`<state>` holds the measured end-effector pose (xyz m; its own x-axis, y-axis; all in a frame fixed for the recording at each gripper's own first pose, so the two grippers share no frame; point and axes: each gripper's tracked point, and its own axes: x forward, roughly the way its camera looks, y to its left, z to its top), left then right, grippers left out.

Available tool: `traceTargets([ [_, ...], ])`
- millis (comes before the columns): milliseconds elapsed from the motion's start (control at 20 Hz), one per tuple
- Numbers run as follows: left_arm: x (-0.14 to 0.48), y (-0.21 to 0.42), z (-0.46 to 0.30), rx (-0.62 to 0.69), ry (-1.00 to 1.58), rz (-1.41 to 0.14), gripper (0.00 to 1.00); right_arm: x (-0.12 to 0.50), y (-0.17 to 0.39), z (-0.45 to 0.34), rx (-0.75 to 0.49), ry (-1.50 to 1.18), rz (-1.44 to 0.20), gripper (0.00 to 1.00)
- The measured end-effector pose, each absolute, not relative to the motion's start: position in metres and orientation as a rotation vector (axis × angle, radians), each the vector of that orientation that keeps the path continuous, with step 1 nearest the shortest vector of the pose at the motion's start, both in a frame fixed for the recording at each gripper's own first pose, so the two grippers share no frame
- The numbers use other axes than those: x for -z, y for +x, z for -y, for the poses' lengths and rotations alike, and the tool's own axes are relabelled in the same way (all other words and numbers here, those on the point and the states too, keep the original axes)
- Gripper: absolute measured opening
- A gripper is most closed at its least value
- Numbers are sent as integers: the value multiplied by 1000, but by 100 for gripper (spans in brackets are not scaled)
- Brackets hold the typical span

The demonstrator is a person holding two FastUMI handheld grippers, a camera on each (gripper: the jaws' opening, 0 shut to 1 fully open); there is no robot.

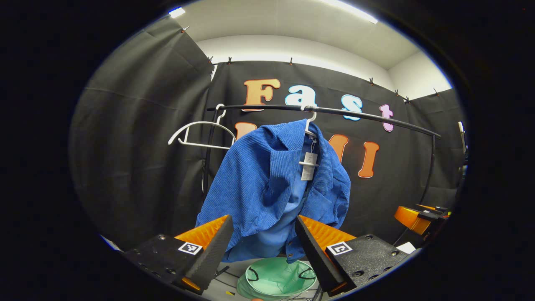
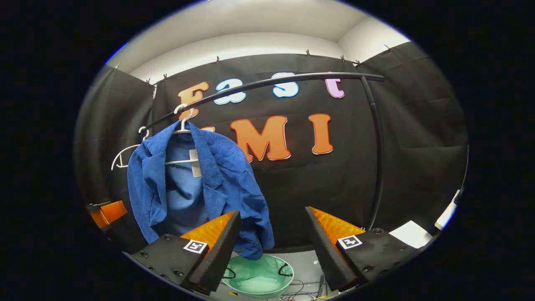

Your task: Grasp the clothes on the hanger with both hands and then place them into the laundry hamper below.

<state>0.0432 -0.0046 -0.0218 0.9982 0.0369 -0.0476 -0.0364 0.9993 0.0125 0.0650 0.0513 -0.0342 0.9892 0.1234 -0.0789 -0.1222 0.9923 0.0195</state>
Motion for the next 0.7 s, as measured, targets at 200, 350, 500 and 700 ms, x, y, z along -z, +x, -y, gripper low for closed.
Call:
traceTargets([
  [200,25,56,3,-45,26,-46,93,41,84,-82,-191,12,-94,98],
  [350,26,70,1,-50,36,-48,93,50,102,-106,-250,1,-112,98],
  [500,24,84,1,-57,35,-44,94,55,120,-127,-293,-1,-125,98],
  [700,24,105,5,-55,44,-37,94,61,145,-148,-337,-30,-131,98],
])
